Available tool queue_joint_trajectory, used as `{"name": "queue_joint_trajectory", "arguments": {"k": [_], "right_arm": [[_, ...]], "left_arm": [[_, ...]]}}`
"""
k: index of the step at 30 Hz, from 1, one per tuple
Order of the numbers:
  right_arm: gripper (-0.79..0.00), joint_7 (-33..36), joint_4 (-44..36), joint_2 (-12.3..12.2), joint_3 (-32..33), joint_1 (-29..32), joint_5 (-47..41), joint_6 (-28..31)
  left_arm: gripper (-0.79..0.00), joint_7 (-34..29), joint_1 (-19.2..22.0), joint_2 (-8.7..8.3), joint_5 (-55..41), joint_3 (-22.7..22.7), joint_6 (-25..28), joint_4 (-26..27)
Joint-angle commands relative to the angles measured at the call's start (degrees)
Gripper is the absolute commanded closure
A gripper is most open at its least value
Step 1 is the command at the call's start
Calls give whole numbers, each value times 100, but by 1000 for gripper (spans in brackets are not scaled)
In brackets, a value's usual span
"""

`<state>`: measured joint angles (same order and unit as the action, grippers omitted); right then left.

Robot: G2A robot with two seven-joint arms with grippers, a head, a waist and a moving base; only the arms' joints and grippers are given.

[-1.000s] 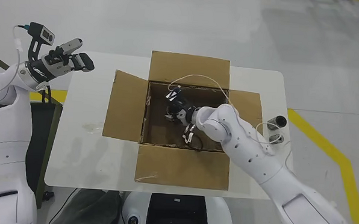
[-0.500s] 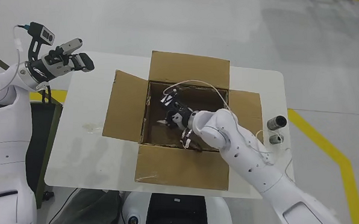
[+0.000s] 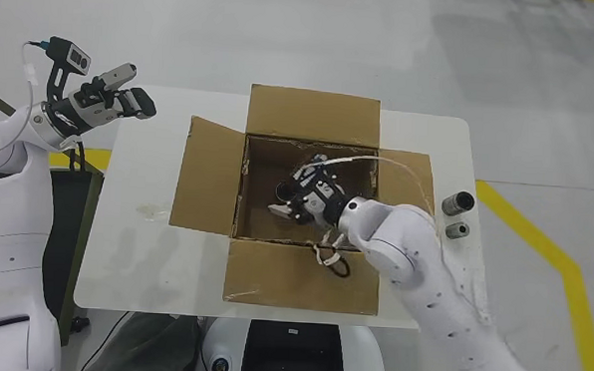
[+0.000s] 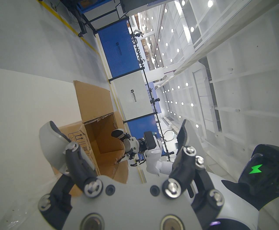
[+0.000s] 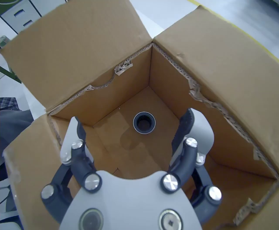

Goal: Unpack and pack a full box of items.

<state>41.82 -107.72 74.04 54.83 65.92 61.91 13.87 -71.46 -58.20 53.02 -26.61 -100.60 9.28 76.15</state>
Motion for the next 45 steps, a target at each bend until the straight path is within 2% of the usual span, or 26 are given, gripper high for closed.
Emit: {"name": "queue_joint_trajectory", "arguments": {"k": [1,15,30,36,45], "right_arm": [[-785,-36,-220,-53,223,221,18,34],[-785,-818,-1578,-392,2311,2090,220,54],[-785,-1421,-1441,-525,4493,3656,-634,-17],[-785,-1443,-1091,-534,4774,3841,-1048,-10],[-785,-1241,-491,-537,4733,3668,-936,-580]], "left_arm": [[-785,0,0,0,0,0,0,0],[-785,0,0,0,0,0,0,0],[-785,0,0,0,0,0,0,0],[-785,0,0,0,0,0,0,0],[-785,0,0,0,0,0,0,0]]}}
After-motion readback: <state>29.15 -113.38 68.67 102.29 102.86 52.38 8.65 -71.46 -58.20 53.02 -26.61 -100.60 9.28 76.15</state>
